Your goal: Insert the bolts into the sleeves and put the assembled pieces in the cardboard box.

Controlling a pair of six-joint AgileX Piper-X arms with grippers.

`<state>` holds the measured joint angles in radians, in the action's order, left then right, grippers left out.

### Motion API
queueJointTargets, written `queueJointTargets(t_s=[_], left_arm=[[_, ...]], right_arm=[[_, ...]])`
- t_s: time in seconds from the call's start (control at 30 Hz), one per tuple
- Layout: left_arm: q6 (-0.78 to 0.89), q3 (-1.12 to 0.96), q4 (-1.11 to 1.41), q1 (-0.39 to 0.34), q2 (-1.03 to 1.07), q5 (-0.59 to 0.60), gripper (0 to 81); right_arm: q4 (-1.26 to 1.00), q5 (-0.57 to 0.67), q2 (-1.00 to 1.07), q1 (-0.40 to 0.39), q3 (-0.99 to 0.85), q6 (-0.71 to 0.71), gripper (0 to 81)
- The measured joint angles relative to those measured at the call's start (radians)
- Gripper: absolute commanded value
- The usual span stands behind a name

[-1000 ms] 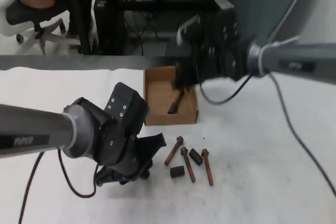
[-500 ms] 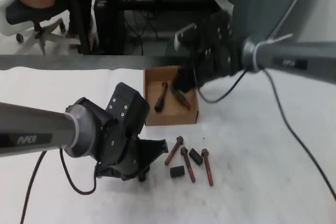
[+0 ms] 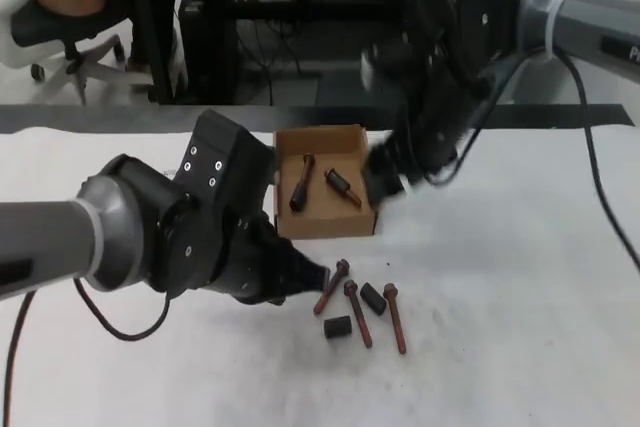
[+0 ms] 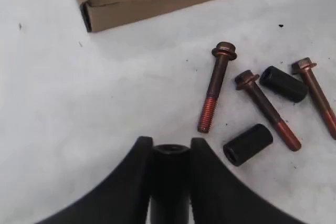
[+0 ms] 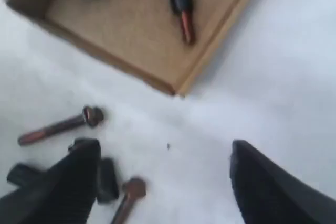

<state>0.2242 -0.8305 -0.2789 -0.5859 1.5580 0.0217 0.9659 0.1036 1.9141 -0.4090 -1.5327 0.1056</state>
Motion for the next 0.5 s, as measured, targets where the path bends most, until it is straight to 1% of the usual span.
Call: queueJointTargets(t_s=[0.1,0.2,0.37,0.4,0.43,0.5], left_arm=[[-0.082,0.003,0.044,-0.026,-0.027,-0.002,1.7],[-0.138,0.024,0.120,-0.064,-0.102,-0.045,1.7],[-0.167,0.161,0.362,-0.114,-0.306,-0.097,1.7],[-0.164,0.195,0.410,-0.117,-0.341,-0.100,1.7],[-0.157,0.236,0.475,-0.120,-0.382,-0.104,1.7],[-0.140,0.316,0.550,-0.120,-0.457,-0.104,1.7]], right_arm=[[0.046,-0.013,0.000,-0.005,0.053,-0.035,65.9],[0.039,-0.015,0.000,-0.012,0.127,-0.073,65.9],[-0.044,-0.017,0.000,-0.038,0.241,-0.125,65.9],[-0.069,-0.020,0.000,-0.045,0.260,-0.138,64.1],[-0.094,-0.019,0.000,-0.051,0.277,-0.149,60.3],[-0.136,-0.032,0.000,-0.063,0.299,-0.172,45.8]])
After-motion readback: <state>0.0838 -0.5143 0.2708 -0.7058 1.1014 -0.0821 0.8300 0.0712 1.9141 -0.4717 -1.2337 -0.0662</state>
